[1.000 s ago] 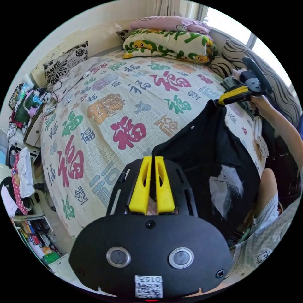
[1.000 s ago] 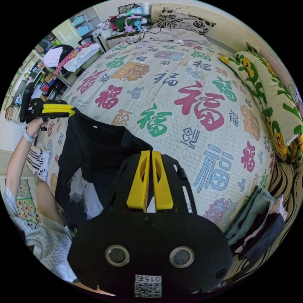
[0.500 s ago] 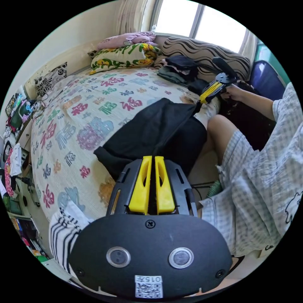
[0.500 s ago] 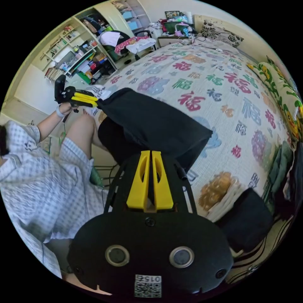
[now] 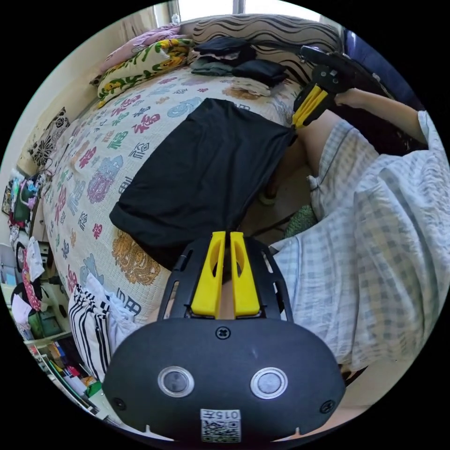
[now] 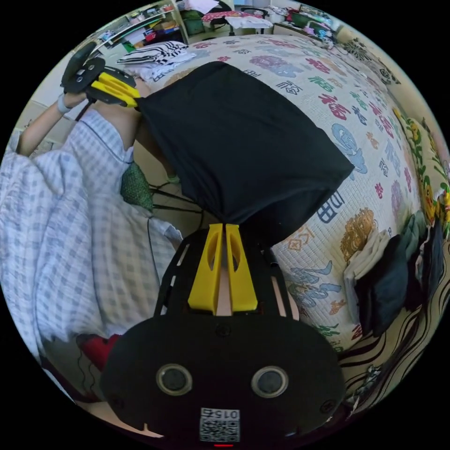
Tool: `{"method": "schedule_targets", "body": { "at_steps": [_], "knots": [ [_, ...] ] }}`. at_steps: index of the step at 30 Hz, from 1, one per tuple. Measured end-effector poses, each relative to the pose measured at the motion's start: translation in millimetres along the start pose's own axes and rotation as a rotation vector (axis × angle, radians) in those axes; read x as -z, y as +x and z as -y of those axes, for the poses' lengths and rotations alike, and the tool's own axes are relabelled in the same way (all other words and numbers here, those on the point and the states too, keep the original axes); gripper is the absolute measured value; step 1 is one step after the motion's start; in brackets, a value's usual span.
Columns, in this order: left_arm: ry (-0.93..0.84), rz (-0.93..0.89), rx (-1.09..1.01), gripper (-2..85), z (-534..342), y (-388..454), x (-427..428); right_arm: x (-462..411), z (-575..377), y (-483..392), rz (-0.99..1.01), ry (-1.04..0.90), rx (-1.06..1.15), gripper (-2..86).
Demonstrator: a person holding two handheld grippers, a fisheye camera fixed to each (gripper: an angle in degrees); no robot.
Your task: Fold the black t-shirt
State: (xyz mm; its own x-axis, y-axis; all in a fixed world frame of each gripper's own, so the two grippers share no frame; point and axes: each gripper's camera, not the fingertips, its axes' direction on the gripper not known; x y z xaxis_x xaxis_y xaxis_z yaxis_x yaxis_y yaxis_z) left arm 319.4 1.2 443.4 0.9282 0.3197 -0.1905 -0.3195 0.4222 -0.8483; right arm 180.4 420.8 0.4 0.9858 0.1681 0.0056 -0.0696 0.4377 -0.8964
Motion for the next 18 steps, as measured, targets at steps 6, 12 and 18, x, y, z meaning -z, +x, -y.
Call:
{"method": "schedule_targets", "body": {
  "at_steps": [6, 12, 18],
  "knots": [
    [-0.163, -0.089, -0.040, 5.4, -19, 7, -36, -22, -28, 19, 0.054, -0.077, -0.140, 4.7],
    [0.101, -0.044, 0.297, 7.3, -72, -85, 2, 8, -85, 98, 0.179, 0.202, -0.456, 6.8],
    [0.327, -0.136, 0.645, 14.3, -110, -197, -39, 11, -92, 188, 0.306, 0.431, -0.652, 10.8]
  ]
}}
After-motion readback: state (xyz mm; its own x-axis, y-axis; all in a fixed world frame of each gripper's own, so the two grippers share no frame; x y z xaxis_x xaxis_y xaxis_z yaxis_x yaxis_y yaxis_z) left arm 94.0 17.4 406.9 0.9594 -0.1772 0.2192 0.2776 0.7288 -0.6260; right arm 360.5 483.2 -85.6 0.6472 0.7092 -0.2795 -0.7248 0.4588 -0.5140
